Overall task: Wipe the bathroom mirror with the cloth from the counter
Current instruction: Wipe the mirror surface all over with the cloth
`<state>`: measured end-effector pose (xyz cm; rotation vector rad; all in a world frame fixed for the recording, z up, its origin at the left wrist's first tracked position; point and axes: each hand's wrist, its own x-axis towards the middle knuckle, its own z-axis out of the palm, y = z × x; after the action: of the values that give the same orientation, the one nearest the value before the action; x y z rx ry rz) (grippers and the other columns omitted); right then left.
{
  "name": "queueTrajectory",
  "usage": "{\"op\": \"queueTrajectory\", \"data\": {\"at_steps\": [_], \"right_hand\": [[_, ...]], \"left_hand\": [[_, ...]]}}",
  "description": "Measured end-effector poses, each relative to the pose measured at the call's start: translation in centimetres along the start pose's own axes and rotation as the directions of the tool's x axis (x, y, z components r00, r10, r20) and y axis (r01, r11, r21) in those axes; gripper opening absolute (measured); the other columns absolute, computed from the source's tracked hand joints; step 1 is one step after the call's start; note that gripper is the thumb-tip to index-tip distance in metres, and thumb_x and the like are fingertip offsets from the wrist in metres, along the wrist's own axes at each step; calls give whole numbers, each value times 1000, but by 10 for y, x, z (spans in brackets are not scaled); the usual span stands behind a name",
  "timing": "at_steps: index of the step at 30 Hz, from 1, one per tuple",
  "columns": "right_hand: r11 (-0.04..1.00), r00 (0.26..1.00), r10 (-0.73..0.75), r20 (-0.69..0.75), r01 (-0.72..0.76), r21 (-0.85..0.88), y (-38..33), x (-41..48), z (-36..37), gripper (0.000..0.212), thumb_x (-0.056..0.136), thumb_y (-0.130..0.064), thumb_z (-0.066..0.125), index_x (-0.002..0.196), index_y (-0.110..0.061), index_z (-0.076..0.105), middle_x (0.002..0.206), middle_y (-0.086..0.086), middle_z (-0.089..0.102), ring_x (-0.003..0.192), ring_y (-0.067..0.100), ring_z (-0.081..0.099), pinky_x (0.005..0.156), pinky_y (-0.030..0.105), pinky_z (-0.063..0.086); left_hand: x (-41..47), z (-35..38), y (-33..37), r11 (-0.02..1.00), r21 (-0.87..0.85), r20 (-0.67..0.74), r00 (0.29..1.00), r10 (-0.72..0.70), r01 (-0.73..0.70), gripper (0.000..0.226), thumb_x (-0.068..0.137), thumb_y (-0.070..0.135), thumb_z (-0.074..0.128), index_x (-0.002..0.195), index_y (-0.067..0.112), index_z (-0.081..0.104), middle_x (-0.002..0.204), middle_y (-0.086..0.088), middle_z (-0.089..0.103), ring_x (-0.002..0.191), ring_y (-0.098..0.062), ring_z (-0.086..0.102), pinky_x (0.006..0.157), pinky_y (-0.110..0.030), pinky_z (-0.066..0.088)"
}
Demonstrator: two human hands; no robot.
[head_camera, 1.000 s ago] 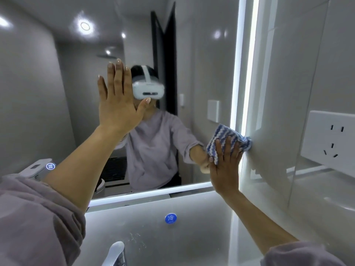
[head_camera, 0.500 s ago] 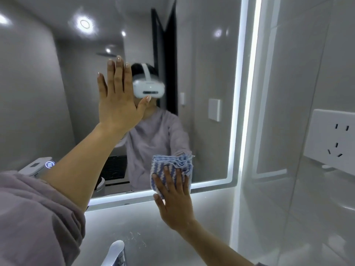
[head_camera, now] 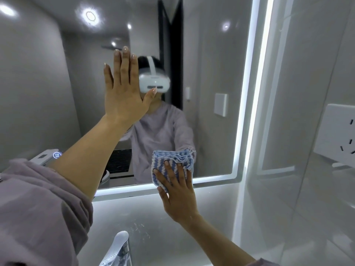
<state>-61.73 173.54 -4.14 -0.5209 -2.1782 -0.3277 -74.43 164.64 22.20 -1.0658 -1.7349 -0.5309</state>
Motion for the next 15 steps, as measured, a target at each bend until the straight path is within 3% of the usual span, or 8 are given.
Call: {"op": "queueTrajectory", "data": {"at_steps": [6,12,15], "right_hand": [[999,1000,-12,-27,13,34,28,-3,-2,46,102,-37,27,147,-33,35,157,-2,26,146,29,18,118,52,14],[991,990,133,-39,-131,35,77,-16,-9,54,99,-33,33,152,-33,22,161,1,12,147,36,8,118,55,10],[971,971,238,-20,-237,42,100,-23,-15,52,102,-38,22,153,-30,13,162,3,2,147,39,3,118,55,8]], "left_hand": [[0,-1,1,1000,-1,7,1000,0,0,87,92,61,26,148,3,-6,158,-18,-8,146,-34,-8,117,-51,-5],[-1,1,2,1000,-6,-3,1000,4,-4,87,92,61,25,148,2,-6,158,-18,-8,146,-33,-9,118,-51,-5],[0,2,1,1000,-19,5,1000,1,-1,87,92,60,27,148,3,-7,158,-18,-9,146,-33,-10,117,-52,-6]]}}
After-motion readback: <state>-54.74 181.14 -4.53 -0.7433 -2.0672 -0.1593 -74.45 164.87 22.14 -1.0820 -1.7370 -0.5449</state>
